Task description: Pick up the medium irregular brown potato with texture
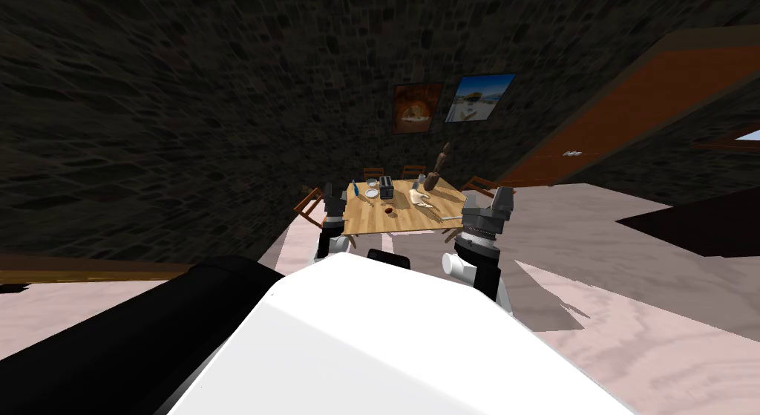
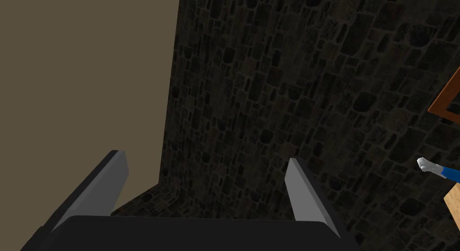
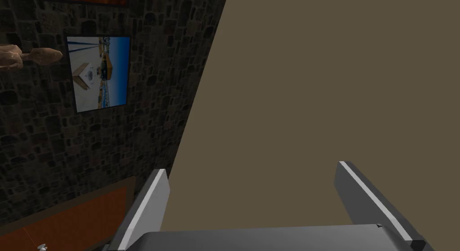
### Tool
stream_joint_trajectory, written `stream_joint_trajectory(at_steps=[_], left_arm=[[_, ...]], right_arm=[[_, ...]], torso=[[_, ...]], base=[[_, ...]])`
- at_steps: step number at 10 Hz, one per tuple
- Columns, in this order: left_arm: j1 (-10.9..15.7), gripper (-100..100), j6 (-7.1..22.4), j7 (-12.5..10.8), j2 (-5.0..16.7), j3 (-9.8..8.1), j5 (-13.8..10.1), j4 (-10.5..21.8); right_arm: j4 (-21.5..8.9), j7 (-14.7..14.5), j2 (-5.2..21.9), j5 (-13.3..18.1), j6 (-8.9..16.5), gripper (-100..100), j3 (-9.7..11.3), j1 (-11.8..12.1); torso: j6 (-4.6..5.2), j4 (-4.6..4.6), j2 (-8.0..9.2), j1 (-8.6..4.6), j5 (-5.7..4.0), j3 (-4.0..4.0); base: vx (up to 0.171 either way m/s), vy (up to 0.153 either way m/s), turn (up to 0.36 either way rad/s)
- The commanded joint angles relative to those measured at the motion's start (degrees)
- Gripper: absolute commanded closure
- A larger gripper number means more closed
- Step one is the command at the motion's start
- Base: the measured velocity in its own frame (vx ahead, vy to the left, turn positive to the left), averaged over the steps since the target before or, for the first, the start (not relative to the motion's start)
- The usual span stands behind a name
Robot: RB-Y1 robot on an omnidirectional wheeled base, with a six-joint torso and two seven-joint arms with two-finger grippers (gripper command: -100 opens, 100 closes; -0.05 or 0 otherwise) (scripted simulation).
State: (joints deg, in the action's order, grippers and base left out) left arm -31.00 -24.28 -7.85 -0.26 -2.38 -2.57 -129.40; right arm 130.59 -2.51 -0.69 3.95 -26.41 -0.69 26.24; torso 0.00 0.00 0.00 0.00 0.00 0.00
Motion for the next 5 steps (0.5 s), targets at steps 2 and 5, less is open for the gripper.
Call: stream_joint_trajectory(at_steps=[2,5], left_arm=[[1.47,-100,2.14,-0.85,3.3,-0.16,-0.04,1.99],[3.94,-100,5.79,-2.33,5.92,-0.51,-0.11,5.29]], right_arm=[[0.0,0.0,0.0,0.0,0.0,0,0.0,-0.01],[0.0,0.0,-0.01,0.0,0.0,0,0.01,-0.01]], torso=[[0.01,0.01,0.06,-0.05,-0.01,0.03],[0.01,0.04,0.18,-0.18,-0.04,0.1]], base=[[-0.032,-0.029,-0.049],[-0.051,-0.052,-0.061]])
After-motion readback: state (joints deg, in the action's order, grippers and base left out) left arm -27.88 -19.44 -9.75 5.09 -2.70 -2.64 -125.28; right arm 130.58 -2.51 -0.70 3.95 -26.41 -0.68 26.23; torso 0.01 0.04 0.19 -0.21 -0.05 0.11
